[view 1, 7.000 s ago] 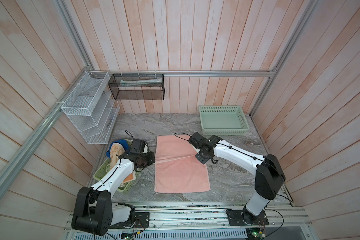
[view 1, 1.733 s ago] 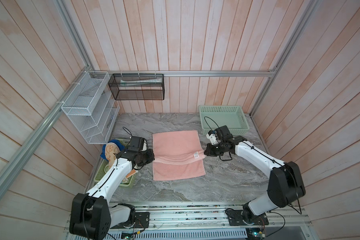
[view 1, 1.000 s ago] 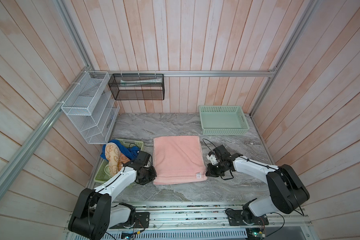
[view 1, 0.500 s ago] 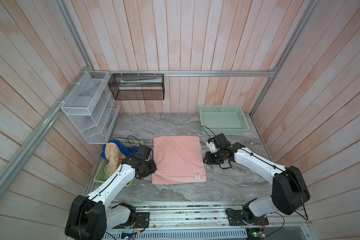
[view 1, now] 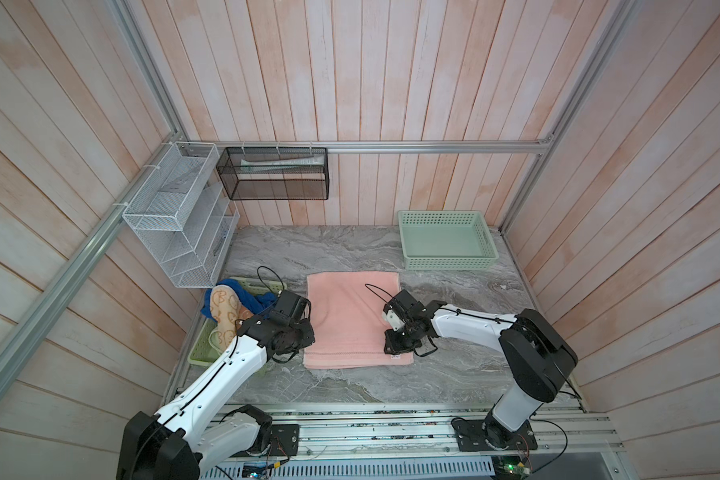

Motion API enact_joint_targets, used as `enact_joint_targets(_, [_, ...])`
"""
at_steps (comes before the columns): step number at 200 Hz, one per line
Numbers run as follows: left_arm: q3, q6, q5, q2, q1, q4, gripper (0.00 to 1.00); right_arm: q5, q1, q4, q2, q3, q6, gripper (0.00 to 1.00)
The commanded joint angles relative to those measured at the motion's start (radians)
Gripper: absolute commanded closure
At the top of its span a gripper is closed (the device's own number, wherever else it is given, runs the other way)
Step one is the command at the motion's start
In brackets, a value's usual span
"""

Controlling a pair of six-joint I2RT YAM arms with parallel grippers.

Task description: Fold and stack the towels

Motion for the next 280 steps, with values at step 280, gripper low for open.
enact_joint_targets(280, [0.479,0.254,0.295,0.792,0.239,0.423,0.46,0.174,-0.424,0.346,0.071,0.078,-0.056,0.50])
